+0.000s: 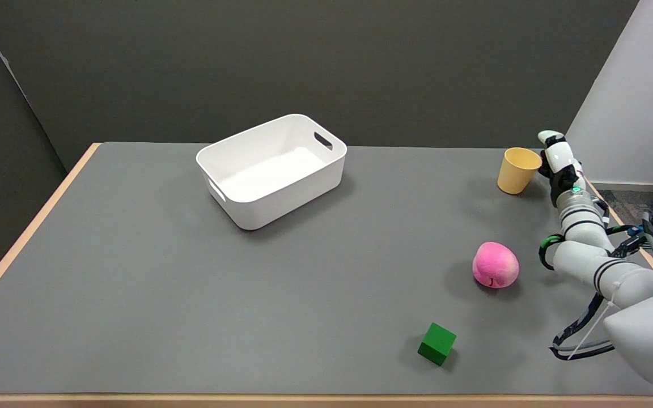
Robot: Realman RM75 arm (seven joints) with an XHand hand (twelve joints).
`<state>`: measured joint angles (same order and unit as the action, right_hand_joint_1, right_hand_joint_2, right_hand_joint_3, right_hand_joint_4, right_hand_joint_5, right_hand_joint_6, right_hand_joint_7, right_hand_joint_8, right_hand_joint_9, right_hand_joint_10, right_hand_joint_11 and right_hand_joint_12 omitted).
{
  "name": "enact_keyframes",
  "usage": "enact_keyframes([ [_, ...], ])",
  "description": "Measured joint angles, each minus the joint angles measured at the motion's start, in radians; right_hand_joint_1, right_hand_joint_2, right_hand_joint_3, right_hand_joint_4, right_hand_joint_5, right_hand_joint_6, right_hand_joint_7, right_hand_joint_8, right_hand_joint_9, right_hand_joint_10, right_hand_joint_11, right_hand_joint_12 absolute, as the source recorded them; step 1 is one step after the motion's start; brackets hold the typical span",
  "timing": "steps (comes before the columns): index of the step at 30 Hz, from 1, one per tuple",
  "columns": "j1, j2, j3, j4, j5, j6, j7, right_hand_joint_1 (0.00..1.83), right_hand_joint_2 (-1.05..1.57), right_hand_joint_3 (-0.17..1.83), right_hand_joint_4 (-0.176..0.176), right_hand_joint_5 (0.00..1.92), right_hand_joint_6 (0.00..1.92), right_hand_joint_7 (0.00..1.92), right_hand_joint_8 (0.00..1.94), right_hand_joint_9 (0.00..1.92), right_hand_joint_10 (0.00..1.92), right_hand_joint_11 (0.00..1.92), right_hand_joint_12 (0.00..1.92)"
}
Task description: Pick up the yellow cup.
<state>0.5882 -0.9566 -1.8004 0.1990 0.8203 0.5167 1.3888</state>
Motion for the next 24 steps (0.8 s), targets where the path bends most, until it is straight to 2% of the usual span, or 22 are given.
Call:
enact_keyframes([
  [1,0.001,-0.001,-0.004,0.001,0.0,0.001,-0.001,0.2,0.62,1.03,-0.008,0.08,0.35,0.14,0.28,0.06,0.46,0.0,0.73],
  [17,0.011,-0.033,-0.048,0.003,0.0,-0.006,-0.006,0.21,0.62,1.03,-0.007,0.08,0.33,0.13,0.28,0.05,0.45,0.0,0.69],
  [18,0.011,-0.036,-0.05,0.004,0.0,-0.007,-0.006,0.23,0.62,1.03,-0.008,0.08,0.33,0.13,0.28,0.05,0.45,0.0,0.68],
  [20,0.011,-0.041,-0.054,0.005,0.0,-0.008,-0.006,0.38,0.64,1.07,-0.015,0.07,0.34,0.1,0.31,0.05,0.45,0.01,0.6],
  [22,0.011,-0.045,-0.059,0.006,0.0,-0.01,-0.007,0.24,0.62,1.01,-0.009,0.07,0.3,0.12,0.27,0.05,0.43,0.0,0.65],
  [24,0.011,-0.048,-0.063,0.007,0.0,-0.011,-0.007,0.26,0.6,1.01,-0.007,0.08,0.28,0.11,0.26,0.05,0.4,0.0,0.62],
])
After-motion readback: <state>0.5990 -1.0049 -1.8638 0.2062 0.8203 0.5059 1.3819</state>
